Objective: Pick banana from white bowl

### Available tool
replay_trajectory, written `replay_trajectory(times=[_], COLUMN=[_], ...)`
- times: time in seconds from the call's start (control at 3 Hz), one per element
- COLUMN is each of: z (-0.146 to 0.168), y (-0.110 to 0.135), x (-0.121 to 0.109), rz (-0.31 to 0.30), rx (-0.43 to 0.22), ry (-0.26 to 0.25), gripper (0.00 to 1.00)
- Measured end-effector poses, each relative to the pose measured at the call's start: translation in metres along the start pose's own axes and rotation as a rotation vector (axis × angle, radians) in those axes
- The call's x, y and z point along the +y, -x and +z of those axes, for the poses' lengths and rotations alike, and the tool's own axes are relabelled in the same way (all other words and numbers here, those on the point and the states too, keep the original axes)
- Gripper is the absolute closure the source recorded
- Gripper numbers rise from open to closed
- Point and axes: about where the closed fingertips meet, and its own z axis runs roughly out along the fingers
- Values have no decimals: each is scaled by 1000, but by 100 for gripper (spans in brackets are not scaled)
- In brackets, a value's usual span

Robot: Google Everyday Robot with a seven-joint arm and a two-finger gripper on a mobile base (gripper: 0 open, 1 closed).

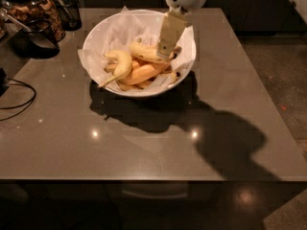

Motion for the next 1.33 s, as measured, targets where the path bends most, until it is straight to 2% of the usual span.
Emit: replay_trajectory(times=[0.33,1.0,1.33], z=[10,24,32], y=[8,30,40], x=[-1,2,4], rz=[-2,-51,-78], rx=[29,92,126], ry=[9,-3,-8], gripper=[26,28,35])
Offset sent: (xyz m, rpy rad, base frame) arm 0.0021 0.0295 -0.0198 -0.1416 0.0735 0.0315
